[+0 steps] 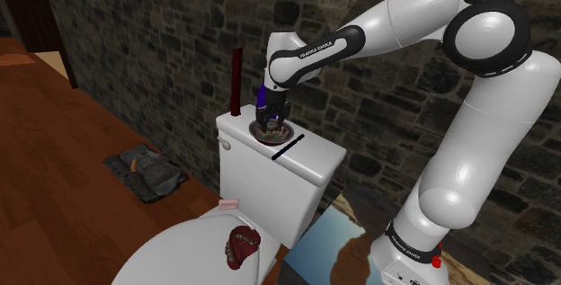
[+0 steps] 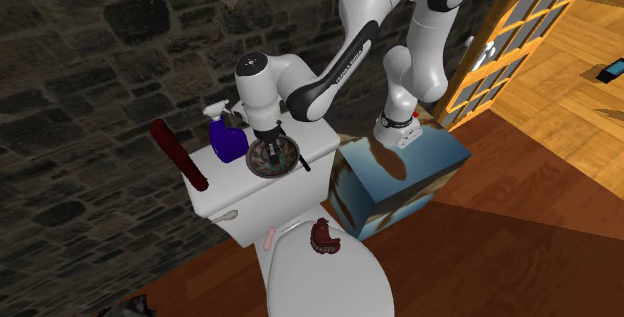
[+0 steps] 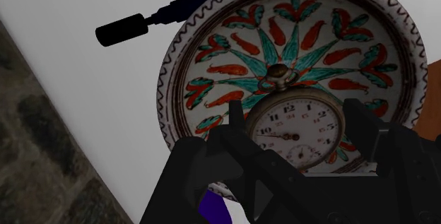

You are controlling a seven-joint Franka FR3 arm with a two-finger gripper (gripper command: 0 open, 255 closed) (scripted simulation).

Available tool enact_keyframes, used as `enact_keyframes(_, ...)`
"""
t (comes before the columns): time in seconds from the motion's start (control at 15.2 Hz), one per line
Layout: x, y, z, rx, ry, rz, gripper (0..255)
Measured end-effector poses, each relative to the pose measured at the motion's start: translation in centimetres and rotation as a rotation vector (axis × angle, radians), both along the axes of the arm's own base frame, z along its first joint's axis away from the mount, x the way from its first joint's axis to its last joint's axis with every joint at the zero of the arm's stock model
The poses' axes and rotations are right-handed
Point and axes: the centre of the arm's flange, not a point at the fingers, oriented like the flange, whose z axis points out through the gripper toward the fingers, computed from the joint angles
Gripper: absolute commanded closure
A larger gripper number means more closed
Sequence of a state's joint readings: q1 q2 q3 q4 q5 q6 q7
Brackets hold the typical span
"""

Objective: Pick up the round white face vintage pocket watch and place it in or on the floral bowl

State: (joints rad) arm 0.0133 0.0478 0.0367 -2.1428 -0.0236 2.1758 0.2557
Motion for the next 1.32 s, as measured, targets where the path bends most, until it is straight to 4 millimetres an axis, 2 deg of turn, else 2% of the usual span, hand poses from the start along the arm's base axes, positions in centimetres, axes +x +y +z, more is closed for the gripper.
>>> enact_keyframes(0.2, 0.0, 0.0, 0.0, 0.0, 0.0, 0.0, 255)
enact_keyframes(0.26, 0.0, 0.0, 0.0, 0.0, 0.0, 0.0, 0)
enact_keyframes(0.66, 0.0, 0.0, 0.0, 0.0, 0.0, 0.0, 0)
enact_keyframes(0.99, 0.1, 0.1, 4.4, 0.0, -0.002, 0.0, 0)
enact_keyframes(1.32, 0.1, 0.1, 5.0, 0.0, 0.0, 0.0, 0)
